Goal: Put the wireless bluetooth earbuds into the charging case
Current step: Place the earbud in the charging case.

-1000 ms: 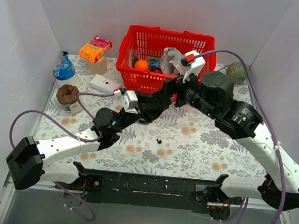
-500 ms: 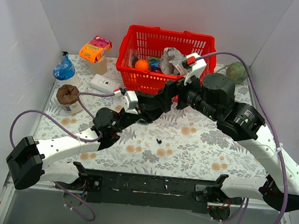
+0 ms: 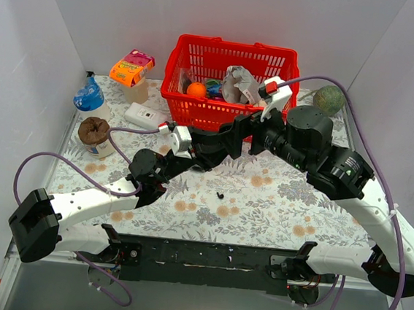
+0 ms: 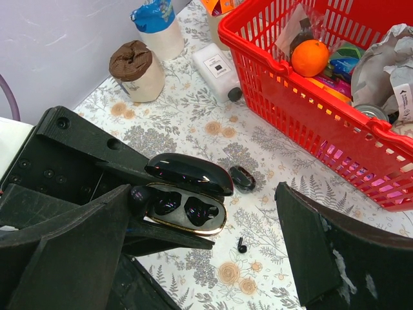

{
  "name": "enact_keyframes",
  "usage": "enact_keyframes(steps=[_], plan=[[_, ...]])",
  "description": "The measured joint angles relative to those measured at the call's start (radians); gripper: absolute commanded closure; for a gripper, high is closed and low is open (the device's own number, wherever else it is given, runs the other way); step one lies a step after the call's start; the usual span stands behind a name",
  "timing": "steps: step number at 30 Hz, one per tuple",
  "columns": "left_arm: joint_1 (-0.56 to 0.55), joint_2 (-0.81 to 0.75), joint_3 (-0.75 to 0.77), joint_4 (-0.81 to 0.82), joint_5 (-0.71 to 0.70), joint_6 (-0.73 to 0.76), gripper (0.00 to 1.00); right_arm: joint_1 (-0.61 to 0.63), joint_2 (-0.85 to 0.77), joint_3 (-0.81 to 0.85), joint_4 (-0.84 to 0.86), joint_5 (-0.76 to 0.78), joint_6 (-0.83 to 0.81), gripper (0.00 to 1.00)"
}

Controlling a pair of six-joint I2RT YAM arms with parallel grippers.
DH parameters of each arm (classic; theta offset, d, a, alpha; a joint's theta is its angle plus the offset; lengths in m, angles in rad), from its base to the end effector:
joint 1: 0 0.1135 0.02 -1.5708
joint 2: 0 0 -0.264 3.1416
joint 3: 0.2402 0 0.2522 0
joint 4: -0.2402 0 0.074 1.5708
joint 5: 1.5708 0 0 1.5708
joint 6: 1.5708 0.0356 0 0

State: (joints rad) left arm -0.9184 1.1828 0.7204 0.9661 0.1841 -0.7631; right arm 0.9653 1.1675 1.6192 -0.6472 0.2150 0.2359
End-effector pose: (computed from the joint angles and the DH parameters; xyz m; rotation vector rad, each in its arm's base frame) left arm 0.1536 -0.2118 0.3549 0.2813 1.1872 -1.5948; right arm 0.1299 0.1743 0.4961 -0.4944 1.7436 0.6773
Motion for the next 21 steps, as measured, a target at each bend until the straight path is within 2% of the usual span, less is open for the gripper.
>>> enact_keyframes(steps=[21], plan=[[0.0, 0.0, 0.013, -0.013, 0.007, -0.001, 1.0, 0.004, -0.045, -0.026, -0.003, 0.019, -0.006, 0.02]])
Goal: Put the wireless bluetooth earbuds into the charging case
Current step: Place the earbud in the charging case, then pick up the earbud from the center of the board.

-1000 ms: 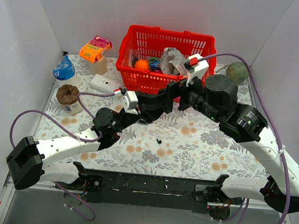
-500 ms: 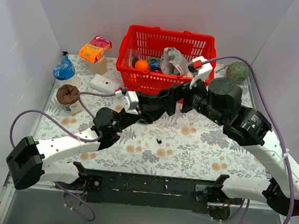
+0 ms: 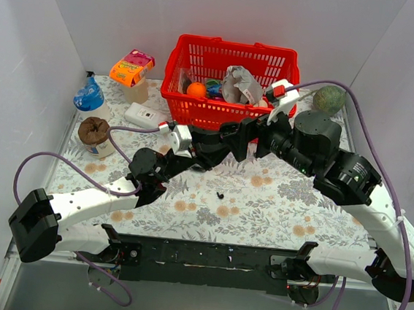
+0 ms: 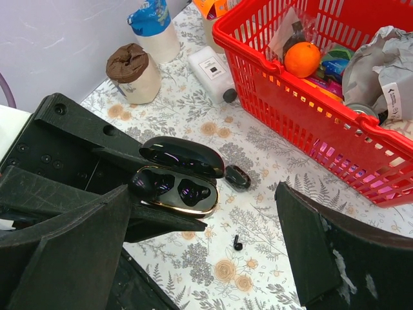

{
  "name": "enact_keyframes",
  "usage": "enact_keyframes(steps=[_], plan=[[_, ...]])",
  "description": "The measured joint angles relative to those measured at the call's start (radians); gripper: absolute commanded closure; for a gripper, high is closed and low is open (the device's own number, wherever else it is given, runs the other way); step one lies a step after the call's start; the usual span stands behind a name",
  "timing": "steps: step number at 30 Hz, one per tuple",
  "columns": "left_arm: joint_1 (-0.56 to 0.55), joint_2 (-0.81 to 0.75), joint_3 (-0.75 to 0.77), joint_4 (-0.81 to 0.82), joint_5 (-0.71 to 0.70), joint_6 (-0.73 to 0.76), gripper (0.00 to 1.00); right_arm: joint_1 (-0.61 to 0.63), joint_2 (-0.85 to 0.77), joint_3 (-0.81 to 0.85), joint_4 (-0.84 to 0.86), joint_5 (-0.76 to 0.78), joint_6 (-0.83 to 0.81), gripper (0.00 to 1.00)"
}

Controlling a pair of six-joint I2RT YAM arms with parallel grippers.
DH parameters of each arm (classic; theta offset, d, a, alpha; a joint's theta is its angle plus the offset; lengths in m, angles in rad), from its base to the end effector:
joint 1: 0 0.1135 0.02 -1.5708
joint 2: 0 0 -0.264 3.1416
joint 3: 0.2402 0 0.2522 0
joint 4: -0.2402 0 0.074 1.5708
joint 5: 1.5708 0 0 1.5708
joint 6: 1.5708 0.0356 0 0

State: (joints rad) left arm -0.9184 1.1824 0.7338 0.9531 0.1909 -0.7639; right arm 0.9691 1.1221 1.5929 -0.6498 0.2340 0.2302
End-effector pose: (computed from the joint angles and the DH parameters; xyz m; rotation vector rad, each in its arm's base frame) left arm 0.1538 -0.2124 0.3583 0.2879 1.1863 -1.5990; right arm 0.1220 0.1631 0.4966 -0.4810 1.7274 0.6681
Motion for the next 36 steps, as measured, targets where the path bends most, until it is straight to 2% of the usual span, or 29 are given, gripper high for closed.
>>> enact_keyframes(steps=[17, 23, 27, 30, 33, 36], plan=[[0.001, -0.031, 0.0, 0.008, -0.01, -0.002, 1.0, -0.005, -0.043, -0.01, -0.005, 0.054, -0.021, 0.02], [0.001, -0.069, -0.016, -0.013, -0.034, 0.013, 1.0, -0.005, -0.145, -0.117, 0.05, 0.083, -0.023, 0.02], [0.001, -0.224, -0.102, -0.071, -0.082, 0.034, 1.0, -0.007, -0.222, -0.252, 0.093, 0.134, -0.021, 0.02], [0.001, -0.382, -0.163, -0.135, -0.116, 0.041, 1.0, -0.015, -0.222, -0.348, 0.116, 0.137, -0.017, 0.04], [0.001, -0.522, -0.193, -0.211, -0.131, 0.042, 1.0, -0.022, -0.151, -0.461, 0.147, 0.112, -0.012, 0.12], [0.001, -0.634, -0.203, -0.285, -0.132, 0.035, 1.0, -0.025, -0.027, -0.595, 0.2, 0.049, -0.016, 0.25]])
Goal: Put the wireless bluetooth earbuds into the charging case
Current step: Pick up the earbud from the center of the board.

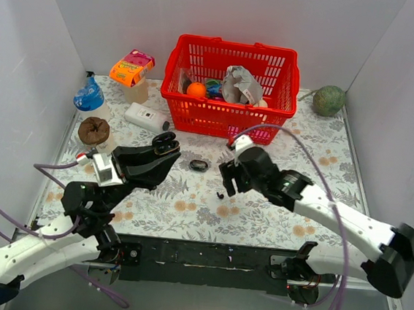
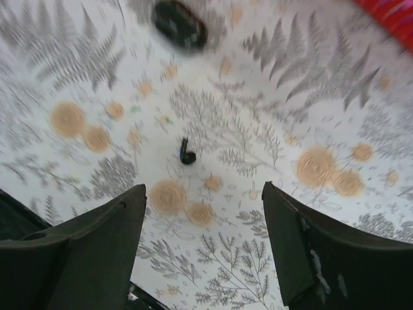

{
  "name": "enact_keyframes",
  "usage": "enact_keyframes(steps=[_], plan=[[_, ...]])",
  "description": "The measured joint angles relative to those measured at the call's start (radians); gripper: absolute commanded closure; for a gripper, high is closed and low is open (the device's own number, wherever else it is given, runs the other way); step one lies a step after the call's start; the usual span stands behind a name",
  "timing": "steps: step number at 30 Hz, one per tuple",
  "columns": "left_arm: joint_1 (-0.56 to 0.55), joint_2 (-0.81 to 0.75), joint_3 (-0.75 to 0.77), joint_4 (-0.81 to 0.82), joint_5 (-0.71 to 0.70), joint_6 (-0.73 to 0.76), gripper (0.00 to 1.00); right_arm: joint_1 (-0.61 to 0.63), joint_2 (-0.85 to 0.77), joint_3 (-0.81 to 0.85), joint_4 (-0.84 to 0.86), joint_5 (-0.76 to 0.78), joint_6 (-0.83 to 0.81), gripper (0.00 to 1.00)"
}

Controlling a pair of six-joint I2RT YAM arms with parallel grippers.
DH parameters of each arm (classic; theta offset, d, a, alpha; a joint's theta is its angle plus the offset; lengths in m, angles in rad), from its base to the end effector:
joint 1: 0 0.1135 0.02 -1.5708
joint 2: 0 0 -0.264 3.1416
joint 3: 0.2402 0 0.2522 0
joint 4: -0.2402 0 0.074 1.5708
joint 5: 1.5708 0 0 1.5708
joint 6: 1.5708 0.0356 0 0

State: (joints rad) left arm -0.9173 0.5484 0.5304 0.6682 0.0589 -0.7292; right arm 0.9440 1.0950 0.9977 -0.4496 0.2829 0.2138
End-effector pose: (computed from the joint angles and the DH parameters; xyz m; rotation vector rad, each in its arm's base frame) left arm 0.0761 -0.1028 0.3730 0.1576 1.0194 -1.5436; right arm 0.1495 0.1894 0.3278 -0.5962 2.0332 0.3975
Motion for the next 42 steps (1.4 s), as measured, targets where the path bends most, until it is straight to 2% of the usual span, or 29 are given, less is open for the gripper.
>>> enact_keyframes(steps=[1, 3, 7, 12, 15, 16, 21, 22, 24, 42], plan=[[0.0, -0.026, -0.001, -0.023, 0.0, -0.002, 1.0, 0.0, 0.045, -0.042, 0.011, -0.019, -0.001, 0.35], [0.0, -0.065, -0.003, -0.074, -0.002, -0.01, 1.0, 0.0, 0.124, -0.117, 0.031, -0.056, -0.002, 0.39], [0.0, -0.122, -0.038, -0.148, -0.014, -0.023, 1.0, 0.0, 0.172, -0.219, 0.096, -0.095, -0.001, 0.35], [0.0, -0.135, -0.064, -0.205, -0.019, -0.041, 1.0, 0.0, 0.218, -0.23, 0.201, -0.121, 0.001, 0.38], [0.0, -0.135, -0.066, -0.22, -0.019, -0.054, 1.0, 0.0, 0.258, -0.248, 0.265, -0.131, 0.007, 0.48], [0.0, -0.135, -0.067, -0.221, -0.019, -0.057, 1.0, 0.0, 0.269, -0.256, 0.277, -0.13, 0.012, 0.6], [0.0, -0.135, -0.067, -0.228, -0.019, -0.068, 1.0, 0.0, 0.316, -0.283, 0.315, -0.127, 0.028, 0.85], [0.0, -0.135, -0.067, -0.23, -0.019, -0.069, 1.0, 0.0, 0.317, -0.288, 0.32, -0.127, 0.031, 0.93], [0.0, -0.135, -0.067, -0.234, -0.019, -0.072, 1.0, -0.001, 0.317, -0.295, 0.331, -0.129, 0.045, 0.99], [0.0, -0.129, -0.085, -0.243, -0.02, -0.098, 1.0, -0.012, 0.387, -0.321, 0.423, -0.162, 0.077, 0.99]])
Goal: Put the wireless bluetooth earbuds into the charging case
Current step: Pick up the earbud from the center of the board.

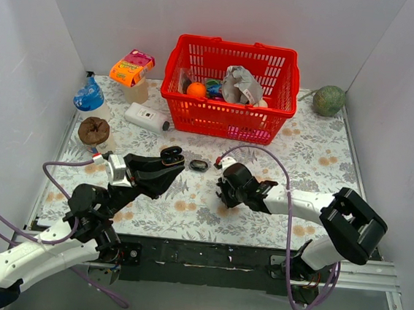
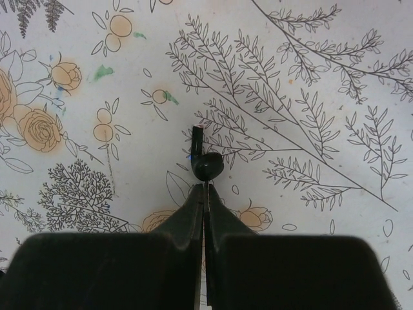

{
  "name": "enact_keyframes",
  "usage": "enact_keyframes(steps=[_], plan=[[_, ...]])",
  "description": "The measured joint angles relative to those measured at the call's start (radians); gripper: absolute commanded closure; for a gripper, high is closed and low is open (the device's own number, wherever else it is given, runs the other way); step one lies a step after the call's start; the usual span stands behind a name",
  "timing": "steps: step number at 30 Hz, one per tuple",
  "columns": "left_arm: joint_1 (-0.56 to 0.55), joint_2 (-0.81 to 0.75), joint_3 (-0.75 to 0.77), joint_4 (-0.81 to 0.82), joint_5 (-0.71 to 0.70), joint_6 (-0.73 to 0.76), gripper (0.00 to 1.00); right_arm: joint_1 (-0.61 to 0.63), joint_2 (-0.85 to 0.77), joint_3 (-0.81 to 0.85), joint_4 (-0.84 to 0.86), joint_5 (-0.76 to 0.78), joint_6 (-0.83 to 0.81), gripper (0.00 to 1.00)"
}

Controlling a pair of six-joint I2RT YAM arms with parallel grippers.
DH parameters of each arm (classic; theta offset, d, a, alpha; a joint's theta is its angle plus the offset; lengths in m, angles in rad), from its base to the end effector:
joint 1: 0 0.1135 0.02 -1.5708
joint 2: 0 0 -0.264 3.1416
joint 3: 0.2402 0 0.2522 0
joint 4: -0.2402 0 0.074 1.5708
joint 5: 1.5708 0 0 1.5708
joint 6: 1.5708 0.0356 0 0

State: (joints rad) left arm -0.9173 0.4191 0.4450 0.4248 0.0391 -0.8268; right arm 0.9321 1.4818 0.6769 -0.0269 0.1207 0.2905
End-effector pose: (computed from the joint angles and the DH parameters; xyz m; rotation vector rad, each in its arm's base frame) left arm 0.0723 -0.0968 0.3350 0.0966 1.2611 -1.5596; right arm 0.1723 0.2248 0.1607 -0.7145 2.3312 0.4212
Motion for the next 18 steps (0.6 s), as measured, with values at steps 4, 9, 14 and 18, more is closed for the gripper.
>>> enact_keyframes(steps=[4, 9, 14, 18], plan=[[0.0, -0.008, -0.005, -0.003, -0.006, 0.0, 1.0, -0.017, 0.016, 0.013, 0.005, 0.002, -0.003, 0.99], [0.0, -0.017, -0.015, -0.007, -0.01, 0.0, 1.0, -0.039, 0.047, 0.043, 0.003, 0.01, -0.013, 0.92], [0.0, -0.019, -0.019, -0.007, -0.014, 0.001, 1.0, -0.055, 0.073, 0.071, 0.002, 0.007, -0.029, 0.86], [0.0, -0.024, -0.025, -0.01, -0.014, 0.003, 1.0, -0.056, 0.104, 0.103, -0.001, 0.002, -0.037, 0.84]])
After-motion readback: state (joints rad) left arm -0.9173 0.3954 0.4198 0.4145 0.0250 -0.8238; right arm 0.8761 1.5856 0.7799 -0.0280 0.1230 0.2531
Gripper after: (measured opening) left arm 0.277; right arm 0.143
